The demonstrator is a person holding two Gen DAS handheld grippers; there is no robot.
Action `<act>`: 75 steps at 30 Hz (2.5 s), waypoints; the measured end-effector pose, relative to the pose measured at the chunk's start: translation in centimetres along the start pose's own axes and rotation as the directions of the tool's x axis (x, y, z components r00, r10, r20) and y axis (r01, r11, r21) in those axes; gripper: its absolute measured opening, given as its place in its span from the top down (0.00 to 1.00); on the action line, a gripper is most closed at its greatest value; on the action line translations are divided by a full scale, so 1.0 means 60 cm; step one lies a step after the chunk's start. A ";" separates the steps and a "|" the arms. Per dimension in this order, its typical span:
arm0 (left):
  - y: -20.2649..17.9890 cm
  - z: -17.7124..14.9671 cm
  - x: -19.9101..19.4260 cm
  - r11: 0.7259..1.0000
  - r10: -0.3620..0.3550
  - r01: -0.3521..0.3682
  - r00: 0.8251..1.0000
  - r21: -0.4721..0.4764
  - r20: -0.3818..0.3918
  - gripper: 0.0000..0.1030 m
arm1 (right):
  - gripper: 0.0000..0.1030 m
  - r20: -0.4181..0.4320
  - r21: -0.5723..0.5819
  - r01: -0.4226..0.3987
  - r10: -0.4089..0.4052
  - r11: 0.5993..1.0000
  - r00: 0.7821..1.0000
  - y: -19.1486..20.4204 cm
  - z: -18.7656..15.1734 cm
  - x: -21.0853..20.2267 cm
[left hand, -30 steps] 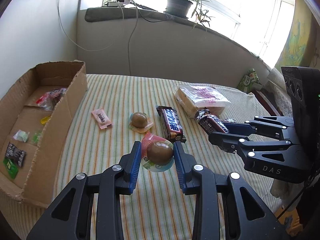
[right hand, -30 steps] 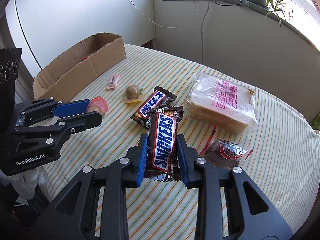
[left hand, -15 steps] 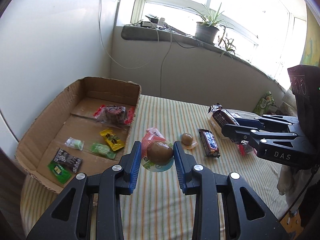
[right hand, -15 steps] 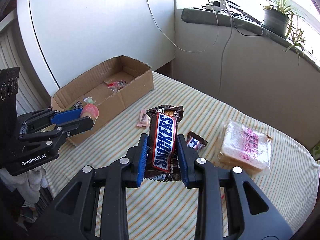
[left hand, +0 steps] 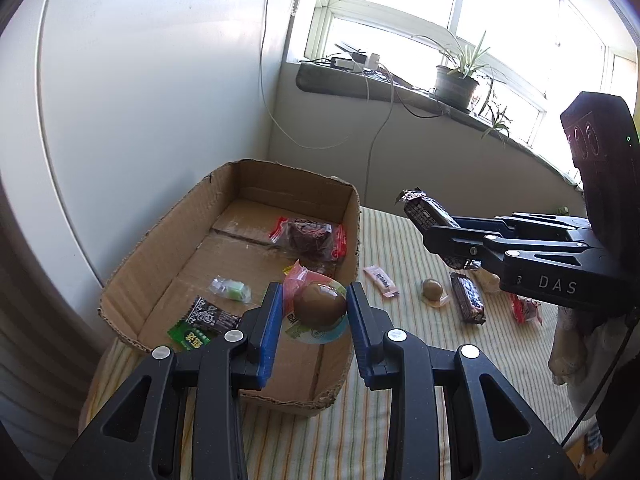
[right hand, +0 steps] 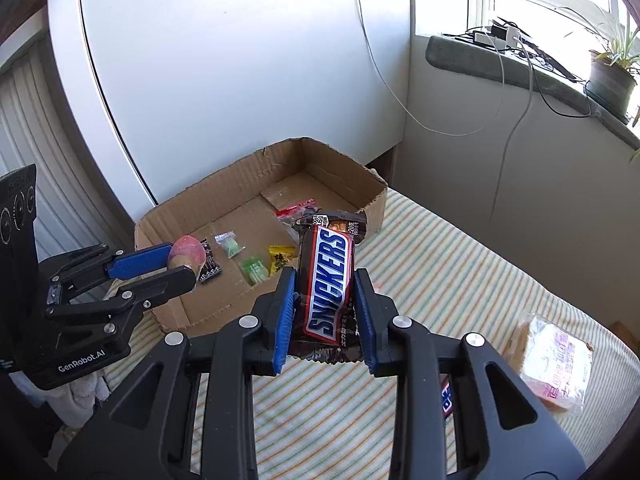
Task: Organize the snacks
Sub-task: 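Carry the Snickers bar and round candy into the box and open both tools, then move both open tools back toward the remaining snacks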
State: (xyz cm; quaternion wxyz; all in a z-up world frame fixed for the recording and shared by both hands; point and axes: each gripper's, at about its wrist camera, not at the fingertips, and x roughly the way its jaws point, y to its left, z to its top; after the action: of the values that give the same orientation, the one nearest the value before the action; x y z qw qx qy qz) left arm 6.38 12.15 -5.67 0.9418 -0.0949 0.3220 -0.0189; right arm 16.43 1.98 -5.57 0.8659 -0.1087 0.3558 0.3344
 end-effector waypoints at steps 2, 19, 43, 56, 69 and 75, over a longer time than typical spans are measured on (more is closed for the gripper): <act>0.007 0.000 0.001 1.000 0.004 -0.004 1.000 -0.005 -0.002 0.70 | 0.71 -0.001 -0.009 -0.010 0.010 1.000 1.000 0.013 0.009 0.011; 0.038 -0.003 0.010 0.999 0.018 -0.018 1.000 -0.032 -0.015 0.70 | 0.71 -0.053 -0.052 -0.081 0.079 0.995 0.995 0.064 0.043 0.096; 0.028 -0.005 0.020 0.999 0.047 -0.047 0.998 -0.011 -0.030 0.35 | 0.22 -0.008 -0.030 -0.057 0.056 0.998 0.998 0.053 0.051 0.102; 0.022 -0.003 0.006 0.997 0.069 -0.070 0.997 -0.022 -0.017 0.35 | 0.13 0.025 -0.027 -0.021 0.022 0.999 0.999 0.041 0.046 0.057; -0.014 -0.001 -0.010 0.998 0.063 -0.063 0.998 -0.002 0.006 0.35 | 0.12 0.067 0.012 0.024 -0.025 1.000 0.997 -0.007 -0.001 -0.026; -0.038 -0.002 -0.007 0.999 0.037 -0.037 0.999 0.003 0.006 0.35 | 0.12 0.076 0.068 0.058 -0.063 0.996 0.995 -0.059 -0.037 -0.073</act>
State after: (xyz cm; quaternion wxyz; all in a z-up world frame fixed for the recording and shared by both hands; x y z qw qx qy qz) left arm 6.03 9.90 -5.08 0.9430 -0.0873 0.3210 -0.0016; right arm 15.24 -3.80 -4.36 0.8919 -0.0777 0.3292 0.3000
